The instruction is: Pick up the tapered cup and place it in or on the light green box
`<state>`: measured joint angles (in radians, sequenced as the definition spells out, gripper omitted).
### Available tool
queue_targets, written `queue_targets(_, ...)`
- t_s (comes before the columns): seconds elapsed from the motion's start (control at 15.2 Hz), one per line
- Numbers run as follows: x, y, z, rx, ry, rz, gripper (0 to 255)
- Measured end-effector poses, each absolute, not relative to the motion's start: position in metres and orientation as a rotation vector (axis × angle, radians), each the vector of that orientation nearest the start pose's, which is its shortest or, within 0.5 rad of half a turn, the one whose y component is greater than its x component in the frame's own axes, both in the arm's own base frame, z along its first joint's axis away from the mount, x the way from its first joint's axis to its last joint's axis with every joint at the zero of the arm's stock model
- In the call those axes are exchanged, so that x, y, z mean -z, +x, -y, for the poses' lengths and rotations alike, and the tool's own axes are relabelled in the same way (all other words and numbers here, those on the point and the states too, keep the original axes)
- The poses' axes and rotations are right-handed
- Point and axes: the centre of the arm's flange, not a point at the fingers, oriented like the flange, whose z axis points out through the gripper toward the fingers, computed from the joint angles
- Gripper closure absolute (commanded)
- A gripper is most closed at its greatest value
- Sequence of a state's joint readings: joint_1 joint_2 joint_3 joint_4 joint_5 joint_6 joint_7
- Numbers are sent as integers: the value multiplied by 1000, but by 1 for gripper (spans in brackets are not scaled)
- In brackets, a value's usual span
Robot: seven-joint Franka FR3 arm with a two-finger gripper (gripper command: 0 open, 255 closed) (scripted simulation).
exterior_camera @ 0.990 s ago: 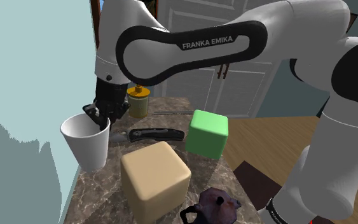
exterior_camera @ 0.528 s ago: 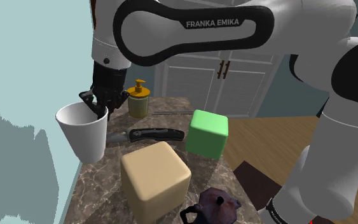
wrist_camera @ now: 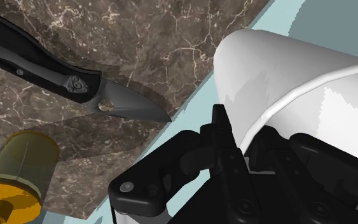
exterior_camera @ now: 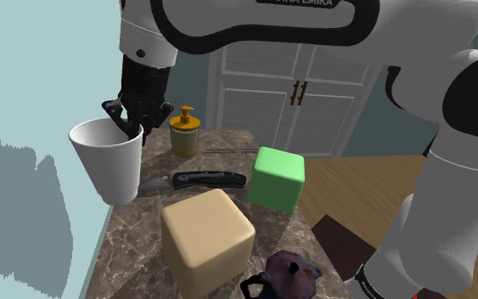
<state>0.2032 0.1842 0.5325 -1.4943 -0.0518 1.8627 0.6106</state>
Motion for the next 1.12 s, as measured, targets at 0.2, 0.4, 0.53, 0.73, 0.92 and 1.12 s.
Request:
queue_targets(0.2, -610, 490, -397, 206, -2967, 175, 255)
queue_targets(0.4, -627, 490, -397, 206, -2967, 175, 255)
queue_targets(0.53, -634, 489, -391, 206, -2967, 174, 255)
queue_targets(0.73, -641, 481, -360, 206, -2968, 174, 255)
queue_targets(0.92, -641, 475, -319, 206, -2968, 172, 255)
queue_targets(1.12, -648, 468, -282, 206, -2968, 173, 255)
